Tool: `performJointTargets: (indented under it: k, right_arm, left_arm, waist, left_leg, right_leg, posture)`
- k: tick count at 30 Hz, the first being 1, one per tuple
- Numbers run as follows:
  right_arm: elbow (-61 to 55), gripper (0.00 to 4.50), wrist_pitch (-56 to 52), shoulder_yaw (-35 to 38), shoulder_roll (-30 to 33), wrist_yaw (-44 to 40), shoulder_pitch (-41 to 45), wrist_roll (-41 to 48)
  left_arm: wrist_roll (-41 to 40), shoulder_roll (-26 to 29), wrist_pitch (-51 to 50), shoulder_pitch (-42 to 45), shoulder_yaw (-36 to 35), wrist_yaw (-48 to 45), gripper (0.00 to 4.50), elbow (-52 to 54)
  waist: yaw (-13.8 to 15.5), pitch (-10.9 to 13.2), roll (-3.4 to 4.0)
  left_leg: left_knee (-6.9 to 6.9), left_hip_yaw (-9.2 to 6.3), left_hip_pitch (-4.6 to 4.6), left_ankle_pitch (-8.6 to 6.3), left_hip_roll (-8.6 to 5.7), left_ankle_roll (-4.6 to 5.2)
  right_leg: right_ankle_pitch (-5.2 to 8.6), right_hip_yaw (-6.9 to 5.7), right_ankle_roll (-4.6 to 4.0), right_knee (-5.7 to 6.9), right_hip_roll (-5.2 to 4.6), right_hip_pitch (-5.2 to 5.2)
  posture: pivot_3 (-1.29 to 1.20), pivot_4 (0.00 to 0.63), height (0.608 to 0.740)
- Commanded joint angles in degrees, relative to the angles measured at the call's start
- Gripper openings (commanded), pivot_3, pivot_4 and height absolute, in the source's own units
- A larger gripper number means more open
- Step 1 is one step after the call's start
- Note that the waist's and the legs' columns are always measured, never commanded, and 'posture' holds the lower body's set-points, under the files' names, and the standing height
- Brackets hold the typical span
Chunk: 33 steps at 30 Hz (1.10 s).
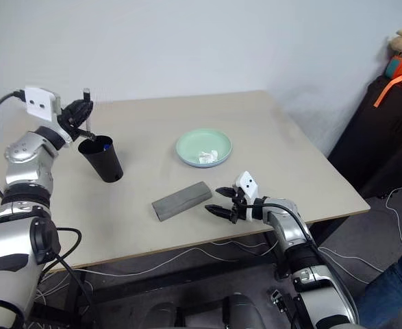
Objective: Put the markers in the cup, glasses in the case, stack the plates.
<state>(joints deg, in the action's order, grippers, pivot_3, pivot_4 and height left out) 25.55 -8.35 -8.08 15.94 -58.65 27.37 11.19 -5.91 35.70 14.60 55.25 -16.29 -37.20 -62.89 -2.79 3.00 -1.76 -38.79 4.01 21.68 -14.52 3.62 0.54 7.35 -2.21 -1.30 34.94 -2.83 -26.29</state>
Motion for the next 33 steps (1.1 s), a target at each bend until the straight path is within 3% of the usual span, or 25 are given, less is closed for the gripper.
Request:
performJointTargets:
  k: [1,7,16,26,29,33]
  right_arm:
    - [-0.7,3.79,1.2,1.1,0.0,0.3,1.7,0.7]
    - [-0.9,3.79,1.3,1.1,0.1,0.5,1.4,0.7]
    - [-1.3,3.79,1.3,1.2,0.3,0.5,1.1,0.9]
    - [-1.7,3.79,1.0,3.0,0.4,1.8,2.2,1.8]
    - [-3.4,3.79,0.6,5.0,0.7,3.3,3.2,3.0]
    - [-7.7,3.79,-1.3,7.1,1.8,4.4,4.1,4.7]
  left_arm:
    - [-1.4,-0.3,1.6,0.1,-0.8,2.0,0.16,0.7]
    - [-2.7,-1.4,0.7,-0.9,-0.8,2.2,0.16,-0.2]
    - [-3.8,-2.8,0.0,-2.3,-0.8,2.1,3.22,1.2]
    - [-8.1,-3.6,-2.8,-3.8,-2.4,-0.2,3.22,8.1]
    - [-12.8,-3.9,-8.5,-8.4,-2.7,-5.0,3.22,19.0]
    - [-18.6,-2.7,-19.0,-21.0,-1.2,-10.6,3.22,39.9]
  waist:
    - [0.0,0.0,0.00]
    - [0.0,0.0,0.00]
    - [-0.1,0.0,0.00]
    - [-0.1,0.0,0.00]
    - [-0.3,0.0,0.02]
    - [-0.3,0.0,0.05]
  left_leg:
    - [0.01,0.00,-0.01,0.00,0.00,0.00]
    - [0.02,0.01,-0.01,0.00,0.00,0.00]
    - [0.03,0.00,-0.01,0.00,0.00,-0.01]
    - [0.03,0.00,0.00,0.00,0.00,-0.01]
    - [0.04,0.00,0.00,-0.01,0.00,-0.01]
    - [0.20,0.09,-0.08,-0.01,0.02,-0.02]
  right_leg:
    - [0.00,0.00,0.00,0.00,0.00,0.00]
    - [0.00,-0.01,0.00,-0.01,0.00,0.00]
    - [0.00,-0.01,0.00,-0.01,0.00,0.00]
    - [0.00,-0.01,0.00,-0.01,0.00,-0.01]
    - [0.00,0.00,0.00,-0.02,0.00,-0.01]
    - [0.00,0.11,-0.01,-0.03,0.02,-0.05]
  posture:
    - [0.00,0.000,0.740]
    - [0.00,0.000,0.740]
    - [0.00,0.000,0.740]
    - [0.00,0.000,0.740]
    - [0.00,0.000,0.740]
    - [0.00,0.000,0.740]
